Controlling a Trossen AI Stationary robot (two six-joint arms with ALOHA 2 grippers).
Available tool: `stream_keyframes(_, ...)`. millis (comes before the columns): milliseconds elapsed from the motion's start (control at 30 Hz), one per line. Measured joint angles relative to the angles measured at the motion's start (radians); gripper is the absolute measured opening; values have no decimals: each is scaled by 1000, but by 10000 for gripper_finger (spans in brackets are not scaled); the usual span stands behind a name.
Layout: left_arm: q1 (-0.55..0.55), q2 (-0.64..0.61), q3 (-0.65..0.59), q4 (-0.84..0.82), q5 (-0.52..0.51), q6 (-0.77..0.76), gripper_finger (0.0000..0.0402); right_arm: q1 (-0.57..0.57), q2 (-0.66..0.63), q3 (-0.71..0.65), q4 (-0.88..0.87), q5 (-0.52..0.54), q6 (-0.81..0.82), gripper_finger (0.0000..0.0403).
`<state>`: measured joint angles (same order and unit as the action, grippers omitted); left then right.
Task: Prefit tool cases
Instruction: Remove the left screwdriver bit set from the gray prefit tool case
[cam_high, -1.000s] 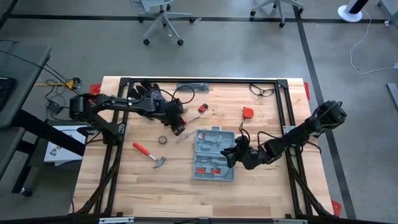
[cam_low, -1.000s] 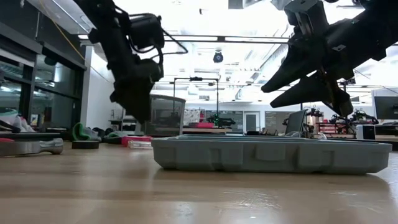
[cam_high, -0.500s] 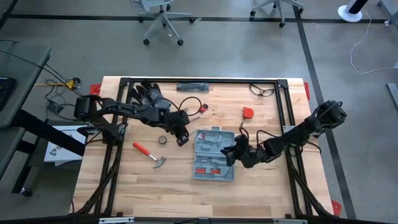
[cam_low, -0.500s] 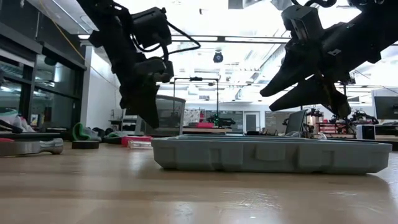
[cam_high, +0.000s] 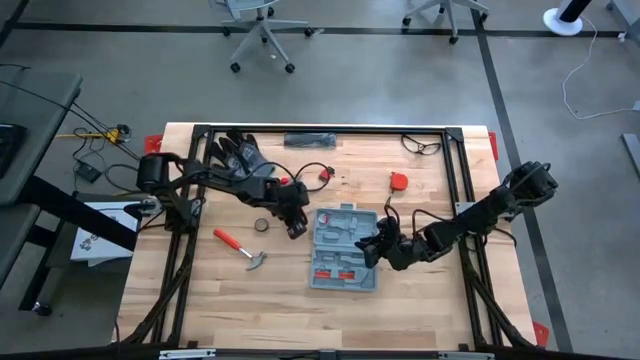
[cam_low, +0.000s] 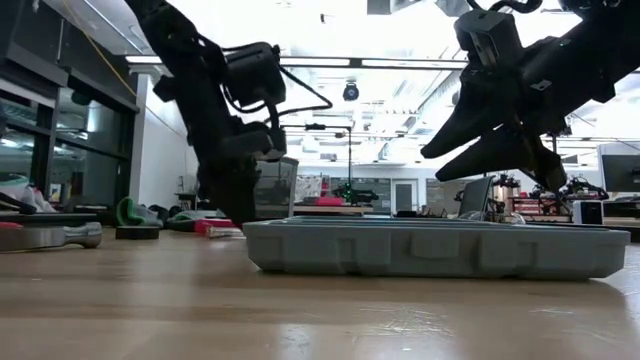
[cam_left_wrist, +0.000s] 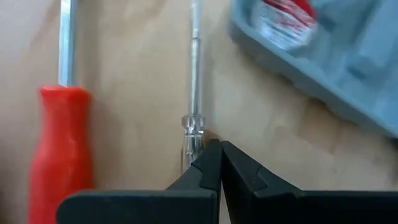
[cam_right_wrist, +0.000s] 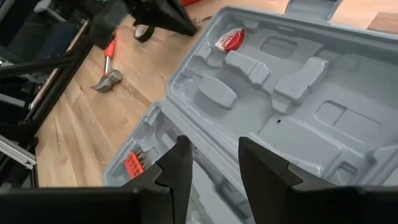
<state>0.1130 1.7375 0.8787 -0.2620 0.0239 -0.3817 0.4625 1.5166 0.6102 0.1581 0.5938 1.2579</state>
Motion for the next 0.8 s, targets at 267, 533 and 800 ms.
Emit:
stream_keyframes(267,118,15,1,48,-10,20,0,0,0,0,0,-3,1,123)
stream_keyframes(533,252,16,0,58,-8,35,0,1,0,0,1,-3,25,123)
stream_keyframes(800,252,-32,0,57,118,18,0,4,0,0,19,-3,20,123)
